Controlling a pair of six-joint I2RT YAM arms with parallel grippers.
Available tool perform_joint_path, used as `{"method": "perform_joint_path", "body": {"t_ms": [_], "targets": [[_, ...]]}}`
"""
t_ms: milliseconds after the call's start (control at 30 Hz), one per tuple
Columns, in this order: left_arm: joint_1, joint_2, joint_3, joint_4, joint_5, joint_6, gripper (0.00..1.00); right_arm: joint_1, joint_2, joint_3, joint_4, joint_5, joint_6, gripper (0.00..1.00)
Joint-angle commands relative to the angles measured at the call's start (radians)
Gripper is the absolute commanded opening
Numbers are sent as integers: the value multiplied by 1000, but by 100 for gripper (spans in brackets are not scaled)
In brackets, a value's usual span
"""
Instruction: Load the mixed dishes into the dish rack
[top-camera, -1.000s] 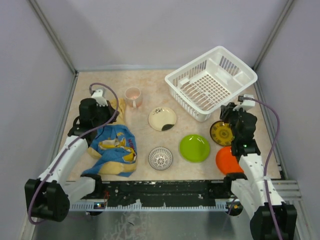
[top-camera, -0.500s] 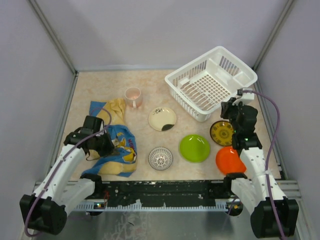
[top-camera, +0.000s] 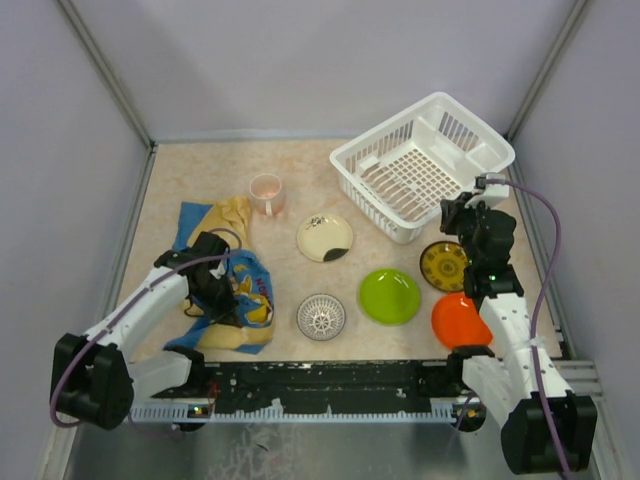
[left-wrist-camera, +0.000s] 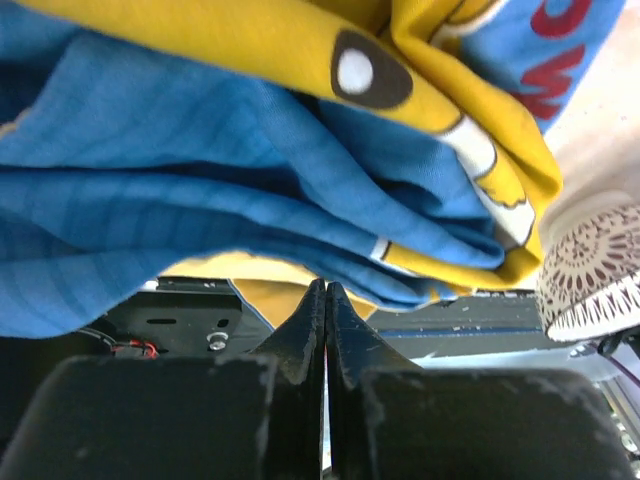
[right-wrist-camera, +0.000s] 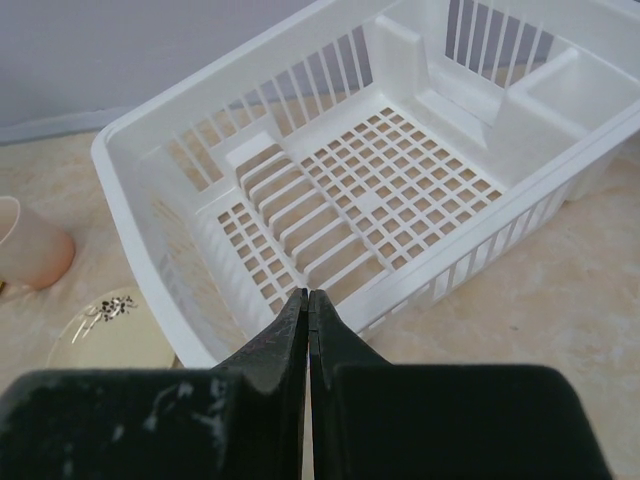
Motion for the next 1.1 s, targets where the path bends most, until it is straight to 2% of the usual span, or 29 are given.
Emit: {"method": "perform_joint_path", "body": {"t_ms": [0, 200, 400, 600, 767, 1067], "targets": [[-8, 44, -4, 65, -67, -14, 0, 6, -2, 14, 81, -10, -22, 0], [-8, 150, -15, 175, -126, -17, 0, 6, 2, 13, 106, -21, -30, 0], [9, 341, 71, 255, -256, 21, 0, 6, 16, 19, 123, -48, -33, 0], [152, 543, 218, 353, -277, 123, 0, 6, 19, 24, 108, -65, -49, 1], [243, 726, 446, 402, -331, 216, 0, 6, 16, 33, 68, -65, -69, 4], [319, 1143, 1013, 410, -437, 383, 0, 6, 72, 125, -15, -63, -74, 3]]}}
